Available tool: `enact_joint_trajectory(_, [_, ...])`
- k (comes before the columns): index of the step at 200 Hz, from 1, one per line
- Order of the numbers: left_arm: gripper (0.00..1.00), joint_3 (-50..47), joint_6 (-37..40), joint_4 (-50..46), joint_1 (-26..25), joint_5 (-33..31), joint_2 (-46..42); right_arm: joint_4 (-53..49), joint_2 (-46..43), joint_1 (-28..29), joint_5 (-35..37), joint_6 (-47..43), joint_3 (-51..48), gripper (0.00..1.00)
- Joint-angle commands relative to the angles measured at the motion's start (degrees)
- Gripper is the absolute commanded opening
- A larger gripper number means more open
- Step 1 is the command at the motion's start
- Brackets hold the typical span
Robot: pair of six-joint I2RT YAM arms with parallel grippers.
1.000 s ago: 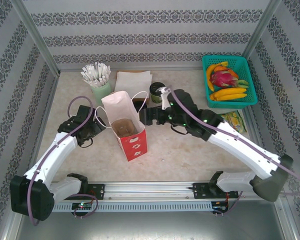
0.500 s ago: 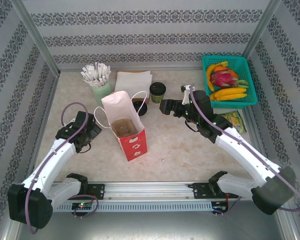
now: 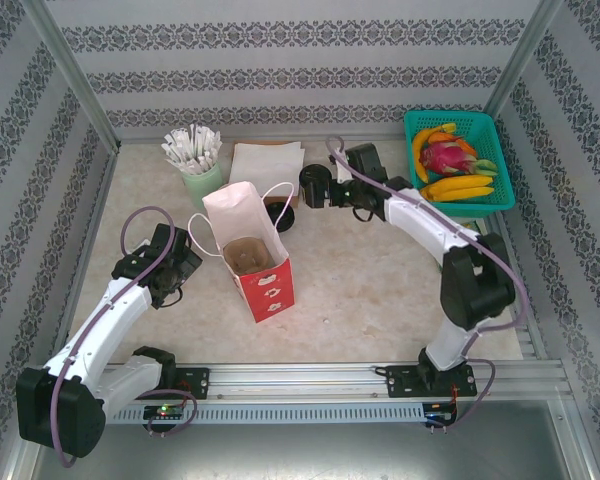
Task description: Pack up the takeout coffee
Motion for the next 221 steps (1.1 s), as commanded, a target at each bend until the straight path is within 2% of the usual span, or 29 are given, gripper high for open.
enact_joint_trajectory(1, [1.0,-0.2,0.5,0.3,0.9,-2.4,-0.4,-4.3,4.0,-0.9,-1.9,-4.8,6.3,0.98])
enact_joint_trajectory(34, [1.0,-0.6,1.5,1.0,1.0,-3.4,-0.2,-10.5,10.5,-1.4,-2.0,-5.5,16.0,0.98])
enact_joint_trajectory(86, [1.0,-0.6,2.3,1.7,1.0,-4.3,0.7,-13.3,15.5,-1.5,-0.2,-5.5,22.3,0.98])
enact_joint_trajectory(221, [1.0,-2.3,1.9,1.3,1.0,-5.1,-0.6,-16.4,21.1,-1.3,3.3,-5.8,27.6,0.98])
